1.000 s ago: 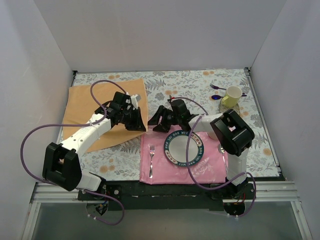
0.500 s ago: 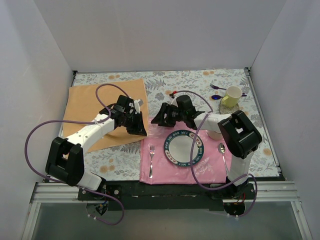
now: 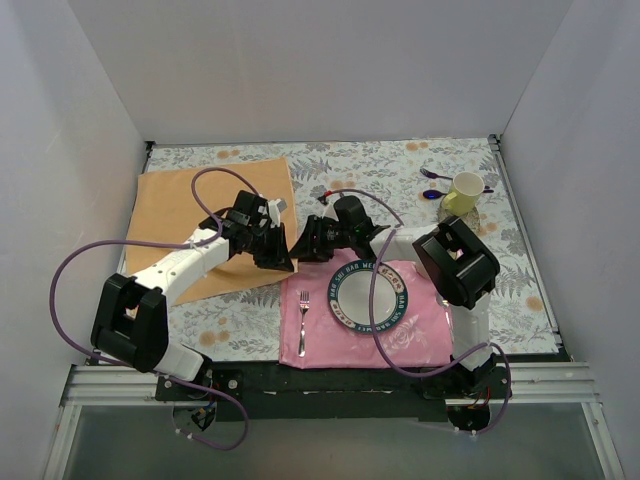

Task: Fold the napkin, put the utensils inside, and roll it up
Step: Fold the napkin

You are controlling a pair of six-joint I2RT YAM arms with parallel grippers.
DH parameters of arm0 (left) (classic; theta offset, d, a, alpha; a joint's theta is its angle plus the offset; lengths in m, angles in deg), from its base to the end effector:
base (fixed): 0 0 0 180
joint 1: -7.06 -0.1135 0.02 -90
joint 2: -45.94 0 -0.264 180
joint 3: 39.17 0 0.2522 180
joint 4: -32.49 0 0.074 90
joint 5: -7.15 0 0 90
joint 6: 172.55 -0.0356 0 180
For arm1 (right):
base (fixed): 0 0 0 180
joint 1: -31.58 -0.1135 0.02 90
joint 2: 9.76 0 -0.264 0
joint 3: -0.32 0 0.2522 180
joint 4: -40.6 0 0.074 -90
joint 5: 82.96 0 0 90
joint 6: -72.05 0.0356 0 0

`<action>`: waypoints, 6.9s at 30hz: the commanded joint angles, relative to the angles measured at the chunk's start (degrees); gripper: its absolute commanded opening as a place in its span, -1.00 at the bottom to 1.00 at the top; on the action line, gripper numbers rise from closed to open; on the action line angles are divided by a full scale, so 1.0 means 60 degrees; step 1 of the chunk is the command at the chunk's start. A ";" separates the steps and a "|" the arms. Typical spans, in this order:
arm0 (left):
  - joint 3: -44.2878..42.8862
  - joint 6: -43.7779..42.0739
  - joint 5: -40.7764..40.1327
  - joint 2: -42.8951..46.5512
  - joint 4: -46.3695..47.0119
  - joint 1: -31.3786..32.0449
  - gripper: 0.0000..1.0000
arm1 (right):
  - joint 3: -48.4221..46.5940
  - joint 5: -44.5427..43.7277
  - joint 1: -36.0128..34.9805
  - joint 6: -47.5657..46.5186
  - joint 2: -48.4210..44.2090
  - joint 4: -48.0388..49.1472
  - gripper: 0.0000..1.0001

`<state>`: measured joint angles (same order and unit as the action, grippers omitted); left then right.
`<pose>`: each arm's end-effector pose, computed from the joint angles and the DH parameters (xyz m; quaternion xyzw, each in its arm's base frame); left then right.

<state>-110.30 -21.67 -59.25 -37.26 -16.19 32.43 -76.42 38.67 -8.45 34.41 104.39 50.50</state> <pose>0.2536 -0.1360 0.2299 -0.2397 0.9178 -0.3134 0.0451 0.3102 0.2850 0.1530 -0.0522 0.8330 0.5215 0.1773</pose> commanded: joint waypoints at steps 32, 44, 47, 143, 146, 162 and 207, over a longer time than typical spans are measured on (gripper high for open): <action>0.1546 0.5819 -0.6759 0.4404 -0.3365 -0.6273 0.96 | -0.0943 0.0192 -0.0023 -0.3231 -0.0449 -0.1976 -0.32; 0.1695 0.6288 -0.8766 0.2736 -0.2544 -0.8810 0.95 | -0.0138 -0.0527 -0.0037 -0.4712 -0.2735 -0.3050 0.09; 0.1957 0.6434 -0.9086 0.2017 -0.2311 -0.8987 0.94 | -0.0036 -0.0541 0.0021 -0.4801 -0.3043 -0.3152 0.07; -0.5907 -0.0450 -0.6658 -0.5849 0.3241 -0.3188 -1.00 | 0.0287 -0.0585 0.1603 -0.5079 -0.3000 -0.4236 -0.03; -0.6418 -0.0494 -0.6292 -0.6084 0.3227 -0.3115 -1.00 | 0.0272 -0.0527 0.1676 -0.5035 -0.2853 -0.4207 -0.03; -0.8207 -0.0215 -0.4461 -0.7300 0.3315 -0.2909 -1.00 | 0.0184 -0.0542 0.1750 -0.4962 -0.2574 -0.4339 -0.03; -1.0668 0.0092 -0.3434 -0.9058 0.3270 -0.2572 -1.00 | 0.0067 -0.0469 0.1779 -0.4771 -0.2252 -0.4310 -0.05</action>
<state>-171.34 -21.52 -80.60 -92.38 2.87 16.63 -73.66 35.29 1.96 5.69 90.21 23.88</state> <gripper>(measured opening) 0.017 0.478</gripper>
